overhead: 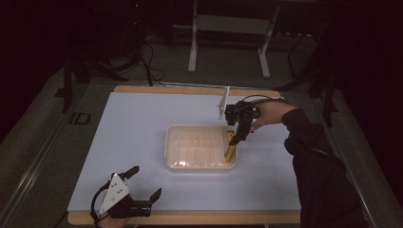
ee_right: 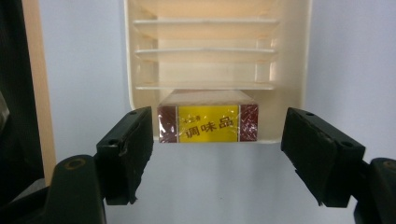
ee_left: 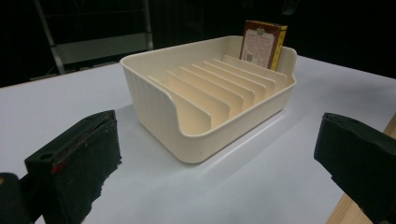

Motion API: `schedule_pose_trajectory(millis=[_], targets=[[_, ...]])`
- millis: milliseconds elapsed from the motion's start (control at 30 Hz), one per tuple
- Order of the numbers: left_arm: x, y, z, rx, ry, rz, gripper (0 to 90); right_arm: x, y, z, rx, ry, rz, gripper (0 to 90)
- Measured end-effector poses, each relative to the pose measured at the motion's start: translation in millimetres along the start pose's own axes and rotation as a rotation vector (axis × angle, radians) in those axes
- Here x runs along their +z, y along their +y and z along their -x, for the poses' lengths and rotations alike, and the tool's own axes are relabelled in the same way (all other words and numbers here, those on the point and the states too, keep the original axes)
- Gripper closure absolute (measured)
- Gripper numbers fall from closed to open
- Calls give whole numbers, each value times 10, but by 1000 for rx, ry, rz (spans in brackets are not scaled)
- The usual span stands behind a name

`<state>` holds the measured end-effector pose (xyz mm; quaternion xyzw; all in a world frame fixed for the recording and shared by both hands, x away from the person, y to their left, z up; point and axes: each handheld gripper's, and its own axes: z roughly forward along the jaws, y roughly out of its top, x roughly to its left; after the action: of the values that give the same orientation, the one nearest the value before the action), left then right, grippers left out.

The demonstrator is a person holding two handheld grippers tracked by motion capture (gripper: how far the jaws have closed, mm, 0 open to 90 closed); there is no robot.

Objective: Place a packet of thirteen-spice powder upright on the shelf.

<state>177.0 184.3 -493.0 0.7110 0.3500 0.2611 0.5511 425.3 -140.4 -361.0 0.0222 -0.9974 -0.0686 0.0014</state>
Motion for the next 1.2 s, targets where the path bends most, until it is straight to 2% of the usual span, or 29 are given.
schedule_pose_trajectory(millis=[67, 167, 367, 500, 567, 867, 1133, 1200], targets=[[-1, 0, -2, 0, 1, -1, 4, -48, -12, -11, -8, 17, 36, 205], [0, 0, -1, -1, 1, 0, 4, -113, -35, -23, -12, 15, 50, 146], [-2, 0, 1, 1, 1, -1, 4, -227, -96, -29, 36, -24, 109, 132], [-3, 0, 2, 1, 1, -1, 4, -296, -161, -43, 78, -16, 173, 131], [-3, 0, 2, 2, 2, -2, 4, -314, -197, -43, 106, -23, 180, 132], [1, 2, 2, 2, 1, 0, 4, -318, -416, -107, 172, -105, 224, 142], [12, 5, 11, 3, 0, -1, 4, -260, -614, -209, 253, -157, 325, 158], [16, 5, 11, 3, -2, -1, 4, -251, -660, -245, 258, -168, 366, 157]])
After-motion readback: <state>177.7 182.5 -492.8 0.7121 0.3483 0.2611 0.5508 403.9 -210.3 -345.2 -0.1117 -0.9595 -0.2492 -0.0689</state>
